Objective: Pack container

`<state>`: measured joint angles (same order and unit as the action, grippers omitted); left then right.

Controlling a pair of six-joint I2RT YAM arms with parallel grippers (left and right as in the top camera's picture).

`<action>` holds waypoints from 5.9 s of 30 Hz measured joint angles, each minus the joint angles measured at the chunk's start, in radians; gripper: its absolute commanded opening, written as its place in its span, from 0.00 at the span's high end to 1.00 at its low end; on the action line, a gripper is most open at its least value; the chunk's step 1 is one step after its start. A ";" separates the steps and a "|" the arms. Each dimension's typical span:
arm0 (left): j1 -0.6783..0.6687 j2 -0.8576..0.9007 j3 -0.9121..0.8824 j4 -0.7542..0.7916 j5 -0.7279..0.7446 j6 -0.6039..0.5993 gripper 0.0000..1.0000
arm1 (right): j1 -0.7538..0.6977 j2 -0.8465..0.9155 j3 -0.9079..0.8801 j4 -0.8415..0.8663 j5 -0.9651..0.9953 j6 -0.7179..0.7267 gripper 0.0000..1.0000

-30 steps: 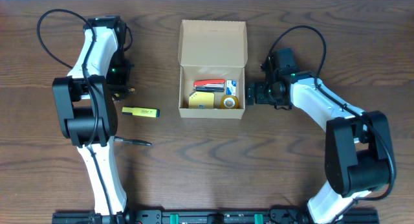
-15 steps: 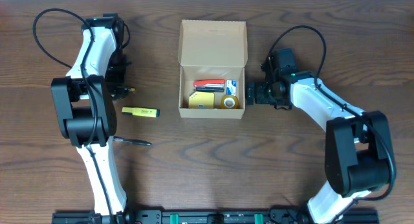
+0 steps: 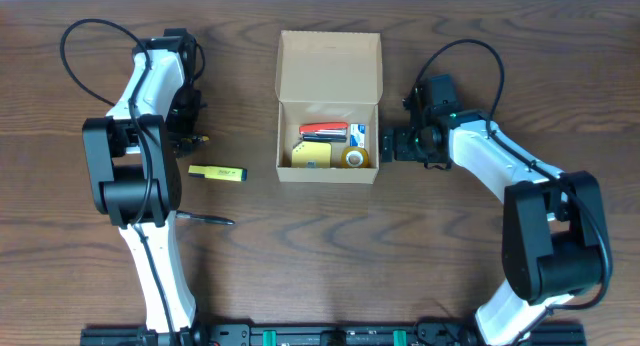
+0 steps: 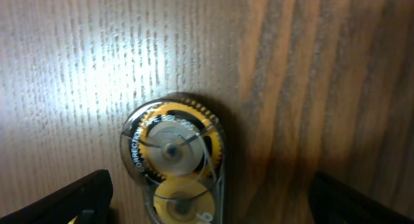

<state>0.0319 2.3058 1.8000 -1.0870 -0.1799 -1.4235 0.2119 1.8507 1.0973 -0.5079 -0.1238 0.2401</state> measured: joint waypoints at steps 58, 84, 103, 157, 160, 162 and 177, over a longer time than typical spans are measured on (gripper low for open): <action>-0.208 -0.364 -0.153 0.308 0.032 0.748 0.94 | 0.000 0.000 0.000 0.000 0.000 0.000 0.01; -0.452 -0.380 -0.153 0.372 0.281 2.190 0.94 | 0.000 0.000 0.000 0.000 0.000 0.000 0.01; -0.554 -0.342 -0.153 0.275 0.304 2.593 0.94 | 0.000 0.000 0.000 0.000 0.000 0.000 0.01; -0.570 -0.327 -0.153 0.389 0.204 2.510 0.05 | 0.000 0.000 0.000 0.000 0.000 0.000 0.01; -0.582 -0.370 -0.153 0.389 0.211 2.441 0.05 | 0.000 0.000 0.000 0.000 0.000 0.000 0.01; -0.586 -0.389 -0.153 0.388 0.212 2.401 0.05 | 0.000 0.000 0.000 0.000 0.000 0.000 0.01; -0.476 -0.538 -0.153 0.174 0.267 1.889 0.62 | 0.000 0.000 0.000 0.000 0.000 0.000 0.01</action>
<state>-0.4446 1.7676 1.6474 -0.9131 0.0868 0.4660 0.2119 1.8507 1.0973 -0.5079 -0.1238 0.2401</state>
